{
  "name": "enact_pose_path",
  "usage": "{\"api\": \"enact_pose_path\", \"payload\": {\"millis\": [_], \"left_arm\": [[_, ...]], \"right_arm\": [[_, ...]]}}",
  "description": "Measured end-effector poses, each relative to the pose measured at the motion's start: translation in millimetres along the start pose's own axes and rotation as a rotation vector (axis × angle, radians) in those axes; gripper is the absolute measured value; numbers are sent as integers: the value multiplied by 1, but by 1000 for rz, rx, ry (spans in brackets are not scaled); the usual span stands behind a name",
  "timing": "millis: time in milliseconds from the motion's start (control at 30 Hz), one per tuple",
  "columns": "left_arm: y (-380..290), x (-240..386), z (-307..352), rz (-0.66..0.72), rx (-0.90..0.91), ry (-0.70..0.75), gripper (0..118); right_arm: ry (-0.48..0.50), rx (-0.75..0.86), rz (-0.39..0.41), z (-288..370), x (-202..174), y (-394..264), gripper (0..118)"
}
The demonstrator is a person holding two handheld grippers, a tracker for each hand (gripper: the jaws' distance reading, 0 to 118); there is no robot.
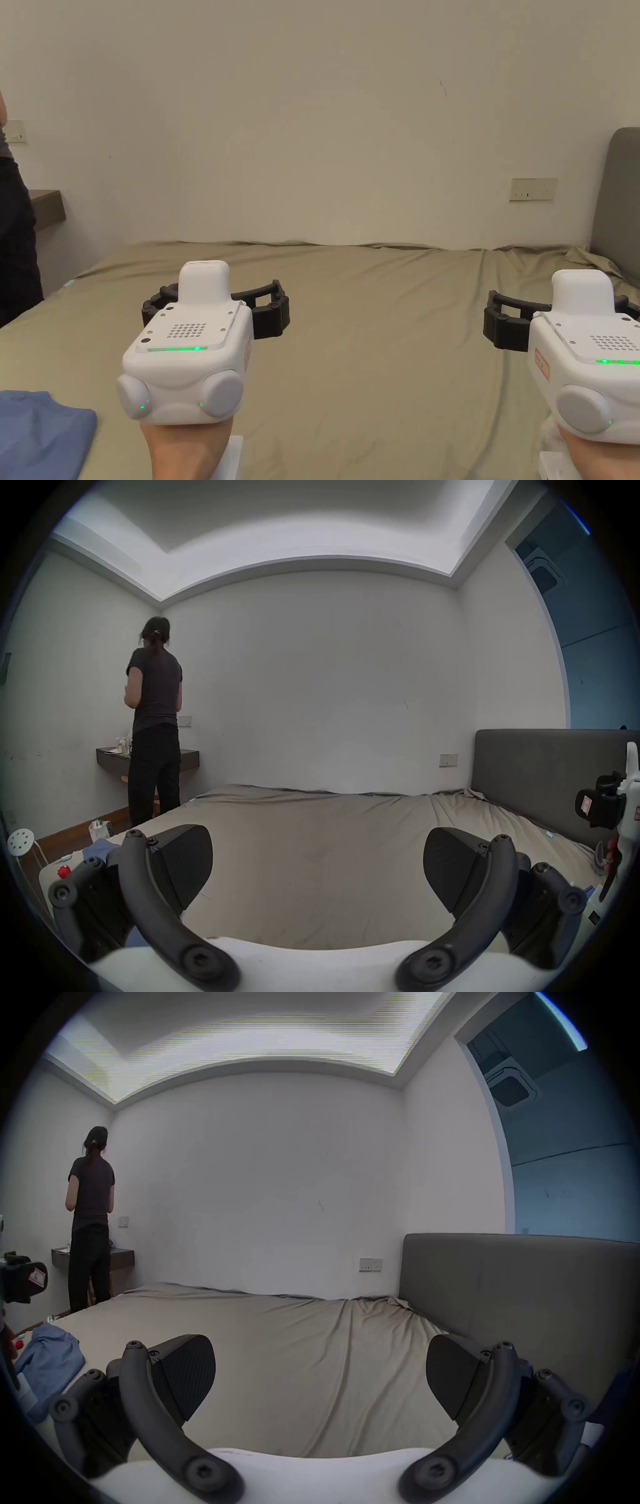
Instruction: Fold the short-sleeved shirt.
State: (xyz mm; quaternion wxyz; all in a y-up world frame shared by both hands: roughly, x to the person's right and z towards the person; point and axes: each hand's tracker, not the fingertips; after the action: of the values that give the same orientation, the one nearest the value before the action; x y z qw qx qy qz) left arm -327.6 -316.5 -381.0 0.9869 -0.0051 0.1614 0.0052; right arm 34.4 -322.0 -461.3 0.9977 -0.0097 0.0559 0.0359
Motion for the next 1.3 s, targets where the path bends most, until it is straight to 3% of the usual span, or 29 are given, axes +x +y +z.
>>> {"api": "enact_pose_path", "payload": {"millis": [233,267,300,333,367,400,433,567,600,700,967,1133,1300], "left_arm": [[3,-1,1,-7,-18,-25,118],[3,1,3,-20,-16,-27,118],[2,3,7,-35,-1,-27,117],[1,4,10,-64,10,-20,95],[2,5,12,-76,9,-35,57],[2,5,13,-86,7,-49,16],[2,7,12,-96,-1,-37,7],[1,-5,18,-60,-7,-36,7],[2,-10,21,-58,-14,-29,7],[5,-36,35,-50,-19,2,5],[10,-161,123,-62,14,323,0],[-21,-223,184,-83,-79,516,0],[-56,-269,196,0,-197,595,0]], "right_arm": [[26,-15,-17,2,1,11,118],[39,-36,-15,2,1,13,115],[48,-56,-8,1,0,14,101],[49,-58,2,2,-1,13,57],[49,-52,13,3,-3,12,22],[39,-47,32,3,-5,11,16],[26,-45,43,3,-7,9,15],[97,-74,16,5,-13,10,12],[107,-61,21,6,-19,10,6],[209,-57,20,6,-48,16,4],[633,2,20,28,-194,31,4],[868,-61,12,40,-287,14,4],[975,-131,54,42,-342,-15,4]]}}
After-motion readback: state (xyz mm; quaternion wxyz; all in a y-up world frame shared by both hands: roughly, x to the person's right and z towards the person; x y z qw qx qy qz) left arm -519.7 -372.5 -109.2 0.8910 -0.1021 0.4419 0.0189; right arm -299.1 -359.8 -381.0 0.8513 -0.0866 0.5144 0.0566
